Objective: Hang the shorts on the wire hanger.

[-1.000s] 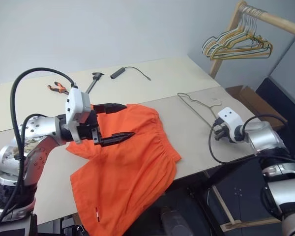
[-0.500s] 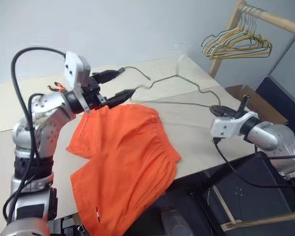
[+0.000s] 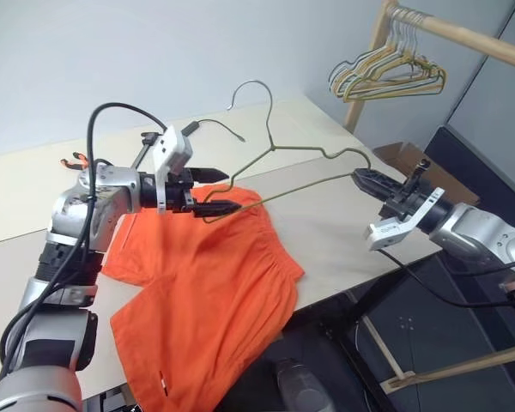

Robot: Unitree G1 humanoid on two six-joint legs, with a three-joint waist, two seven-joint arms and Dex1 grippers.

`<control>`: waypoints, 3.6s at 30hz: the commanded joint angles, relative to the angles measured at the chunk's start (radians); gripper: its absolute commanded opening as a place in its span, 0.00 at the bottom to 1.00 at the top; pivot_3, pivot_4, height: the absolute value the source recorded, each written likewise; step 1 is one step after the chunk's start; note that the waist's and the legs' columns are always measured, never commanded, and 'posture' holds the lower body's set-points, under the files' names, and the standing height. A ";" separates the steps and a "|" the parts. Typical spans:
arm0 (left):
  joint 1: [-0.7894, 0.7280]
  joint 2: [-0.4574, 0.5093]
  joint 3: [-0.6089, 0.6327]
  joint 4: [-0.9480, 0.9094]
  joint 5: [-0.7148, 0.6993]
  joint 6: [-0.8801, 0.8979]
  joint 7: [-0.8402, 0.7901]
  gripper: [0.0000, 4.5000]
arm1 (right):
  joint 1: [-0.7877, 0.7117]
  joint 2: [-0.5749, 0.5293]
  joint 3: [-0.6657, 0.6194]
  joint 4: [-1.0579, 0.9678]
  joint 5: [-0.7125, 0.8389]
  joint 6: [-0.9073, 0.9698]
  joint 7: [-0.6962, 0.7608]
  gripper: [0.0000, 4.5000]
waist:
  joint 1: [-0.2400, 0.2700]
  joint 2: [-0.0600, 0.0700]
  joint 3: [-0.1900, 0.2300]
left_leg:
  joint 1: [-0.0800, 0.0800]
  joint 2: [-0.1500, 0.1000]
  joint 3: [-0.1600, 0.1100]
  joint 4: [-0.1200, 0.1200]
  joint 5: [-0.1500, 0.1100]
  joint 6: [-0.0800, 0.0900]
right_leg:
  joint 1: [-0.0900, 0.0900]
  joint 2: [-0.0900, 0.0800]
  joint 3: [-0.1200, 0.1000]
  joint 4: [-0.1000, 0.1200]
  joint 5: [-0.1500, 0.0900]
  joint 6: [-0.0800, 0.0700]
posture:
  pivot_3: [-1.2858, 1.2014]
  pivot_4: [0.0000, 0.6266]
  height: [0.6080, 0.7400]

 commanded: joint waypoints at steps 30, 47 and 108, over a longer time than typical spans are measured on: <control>0.083 0.064 0.027 -0.096 0.199 -0.153 0.027 0.00 | 0.072 -0.116 -0.020 -0.296 0.922 0.214 0.757 0.90 | -0.020 0.000 -0.009 | 0.001 0.001 -0.001 0.000 0.000 0.000 | 0.002 -0.001 -0.001 0.001 0.000 0.001 | 0.41 0.01 1.00; 0.283 0.182 0.131 -0.355 0.191 -0.129 0.044 0.00 | -0.475 0.138 0.219 -0.089 1.082 1.062 1.377 0.97 | 0.058 0.002 -0.018 | -0.002 0.006 0.001 0.001 0.000 0.000 | -0.004 0.000 0.001 0.002 0.001 0.001 | 0.44 0.00 1.00; 0.708 0.217 0.461 -0.667 -0.231 -0.111 -0.033 1.00 | 0.172 -0.060 -0.230 -0.061 1.505 2.242 1.387 0.00 | 0.280 0.003 -0.017 | 0.001 0.004 0.007 0.001 -0.002 0.002 | 0.000 0.003 -0.001 -0.002 0.000 -0.002 | 0.49 0.08 1.00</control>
